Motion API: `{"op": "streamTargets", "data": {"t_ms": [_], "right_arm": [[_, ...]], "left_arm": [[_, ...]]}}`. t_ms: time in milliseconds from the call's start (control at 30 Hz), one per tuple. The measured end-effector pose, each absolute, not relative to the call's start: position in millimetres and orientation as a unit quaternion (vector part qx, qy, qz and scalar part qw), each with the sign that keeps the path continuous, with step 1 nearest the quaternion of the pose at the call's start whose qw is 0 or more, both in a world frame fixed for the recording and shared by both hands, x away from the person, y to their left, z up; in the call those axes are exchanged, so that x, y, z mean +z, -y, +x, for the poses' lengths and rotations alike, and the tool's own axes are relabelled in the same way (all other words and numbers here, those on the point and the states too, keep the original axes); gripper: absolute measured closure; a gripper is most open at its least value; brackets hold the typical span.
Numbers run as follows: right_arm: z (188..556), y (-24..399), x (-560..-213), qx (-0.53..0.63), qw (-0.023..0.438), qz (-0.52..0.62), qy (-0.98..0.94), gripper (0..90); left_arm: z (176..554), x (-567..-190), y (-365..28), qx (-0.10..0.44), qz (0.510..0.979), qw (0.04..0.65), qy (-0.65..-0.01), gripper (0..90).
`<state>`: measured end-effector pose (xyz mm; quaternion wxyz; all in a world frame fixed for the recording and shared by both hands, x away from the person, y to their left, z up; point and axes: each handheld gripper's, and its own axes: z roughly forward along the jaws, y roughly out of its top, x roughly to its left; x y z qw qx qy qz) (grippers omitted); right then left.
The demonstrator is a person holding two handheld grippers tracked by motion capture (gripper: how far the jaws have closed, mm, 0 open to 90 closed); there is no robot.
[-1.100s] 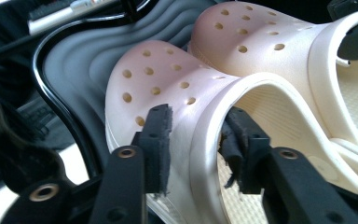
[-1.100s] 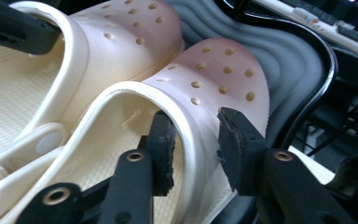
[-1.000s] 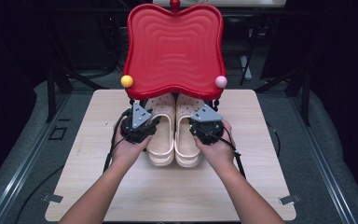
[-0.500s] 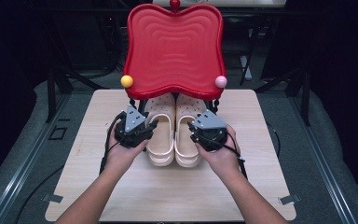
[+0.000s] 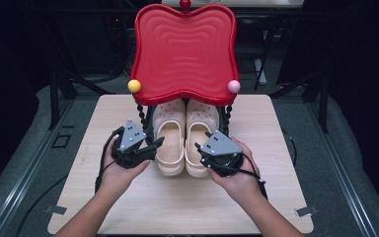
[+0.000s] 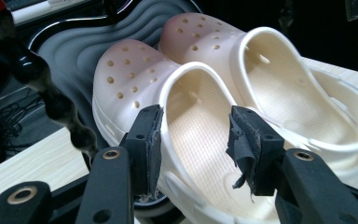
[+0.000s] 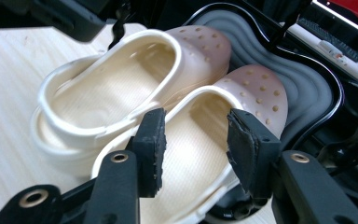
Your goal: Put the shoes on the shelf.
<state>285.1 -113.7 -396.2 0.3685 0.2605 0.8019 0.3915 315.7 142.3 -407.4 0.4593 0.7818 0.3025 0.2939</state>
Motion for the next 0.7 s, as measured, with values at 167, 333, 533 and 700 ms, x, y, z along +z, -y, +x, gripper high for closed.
{"op": "streamTargets", "data": {"t_ms": [167, 333, 533, 700], "right_arm": [[273, 116, -397, 0.379, 0.372, 0.245, -0.811, 56.6], [261, 124, -399, 0.375, 0.349, 0.251, -0.821, 57.3], [250, 130, -408, 0.372, 0.346, 0.245, -0.826, 55.2], [244, 133, -417, 0.368, 0.345, 0.241, -0.829, 56.3]], "left_arm": [[298, -407, -149, 0.294, 0.786, 0.462, -0.287, 54.1], [277, -417, -159, 0.283, 0.793, 0.462, -0.280, 54.3], [265, -429, -167, 0.271, 0.795, 0.460, -0.289, 54.1], [260, -436, -171, 0.262, 0.795, 0.460, -0.295, 54.3]]}}
